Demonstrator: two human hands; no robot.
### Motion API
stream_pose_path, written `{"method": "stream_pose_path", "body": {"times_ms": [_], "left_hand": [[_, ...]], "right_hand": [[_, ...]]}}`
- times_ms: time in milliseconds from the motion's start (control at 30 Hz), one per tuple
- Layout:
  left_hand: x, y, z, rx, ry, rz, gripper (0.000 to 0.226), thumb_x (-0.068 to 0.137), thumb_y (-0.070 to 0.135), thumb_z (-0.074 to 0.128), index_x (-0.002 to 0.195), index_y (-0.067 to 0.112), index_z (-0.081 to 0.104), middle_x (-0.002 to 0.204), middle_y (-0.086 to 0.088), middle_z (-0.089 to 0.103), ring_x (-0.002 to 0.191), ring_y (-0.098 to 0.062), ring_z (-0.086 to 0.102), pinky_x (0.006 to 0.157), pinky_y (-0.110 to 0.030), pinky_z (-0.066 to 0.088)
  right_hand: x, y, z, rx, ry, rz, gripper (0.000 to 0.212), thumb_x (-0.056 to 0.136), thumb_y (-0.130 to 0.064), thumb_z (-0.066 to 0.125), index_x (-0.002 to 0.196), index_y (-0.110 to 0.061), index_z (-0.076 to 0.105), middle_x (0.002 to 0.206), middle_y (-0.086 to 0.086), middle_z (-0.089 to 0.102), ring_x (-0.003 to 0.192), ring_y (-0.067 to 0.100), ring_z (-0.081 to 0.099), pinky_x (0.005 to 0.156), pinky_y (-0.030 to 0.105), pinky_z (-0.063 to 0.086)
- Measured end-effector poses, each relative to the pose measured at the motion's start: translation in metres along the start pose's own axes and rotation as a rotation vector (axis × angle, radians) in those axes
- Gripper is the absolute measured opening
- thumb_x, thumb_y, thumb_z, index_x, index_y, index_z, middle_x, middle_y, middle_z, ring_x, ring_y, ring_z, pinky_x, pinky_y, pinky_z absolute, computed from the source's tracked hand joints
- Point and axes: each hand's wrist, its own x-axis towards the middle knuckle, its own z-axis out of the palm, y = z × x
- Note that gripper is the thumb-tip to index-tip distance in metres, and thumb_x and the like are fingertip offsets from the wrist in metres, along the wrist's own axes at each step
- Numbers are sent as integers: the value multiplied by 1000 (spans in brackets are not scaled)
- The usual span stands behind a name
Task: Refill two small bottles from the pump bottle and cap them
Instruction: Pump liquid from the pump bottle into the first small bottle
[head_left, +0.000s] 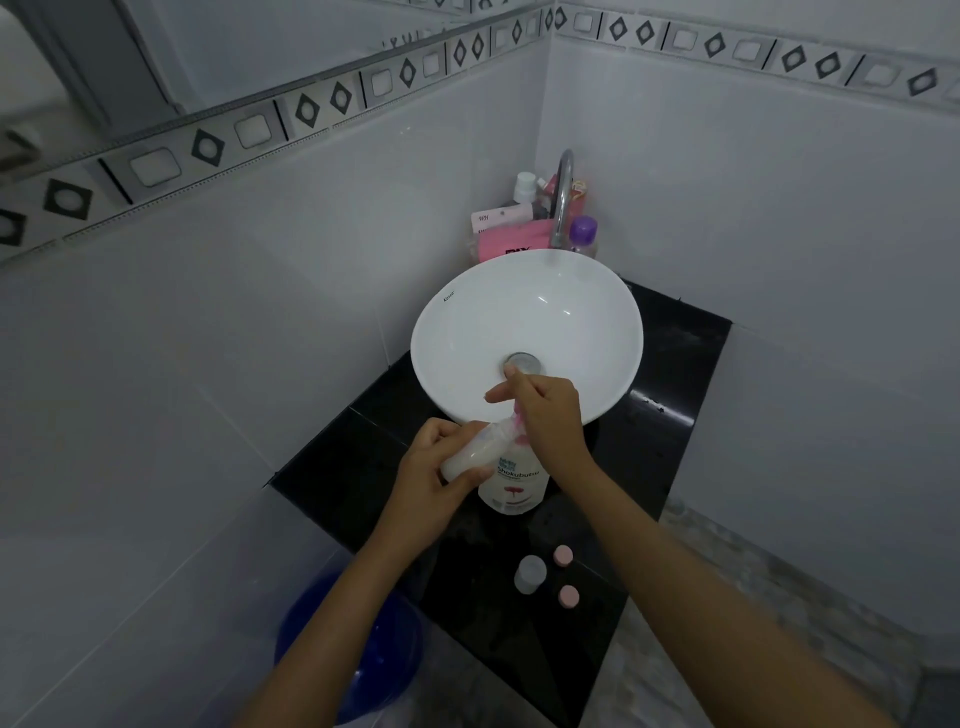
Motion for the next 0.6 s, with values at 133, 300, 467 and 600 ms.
{"method": "stream_pose_path", "body": {"times_ms": [133,300,467,600], "left_hand": [[1,0,0,-18,0,-4,45,82,15,69,123,28,55,105,3,47,97,11,49,80,-7,46],[-2,-11,2,14,-21,-35,46,82,17,69,125,27,57,104,0,48,94,8,49,81,-9,46],[-2,-3,2,-27,-13,-16,45,82,15,69,120,35,55,103,5,47,95,8,49,82,-11,47],[0,1,1,-24,-18,-6,46,82,15,69,121,33,54,105,2,47,96,7,49,82,-10,48]], "right_hand": [[2,5,4,5,22,-18,42,97,-27,48,76,-4,77,41,-19,54,50,-1,51,61,32,45],[-3,20,9,-34,24,-40,41,92,-36,45,68,-24,76,61,-16,70,71,7,64,91,49,46],[3,6,1,-77,21,-48,38,94,-31,51,70,-14,76,45,-18,59,54,6,56,69,39,55],[3,4,0,3,6,-58,43,97,-24,48,73,-2,75,46,-21,59,53,-3,56,60,27,45]]}}
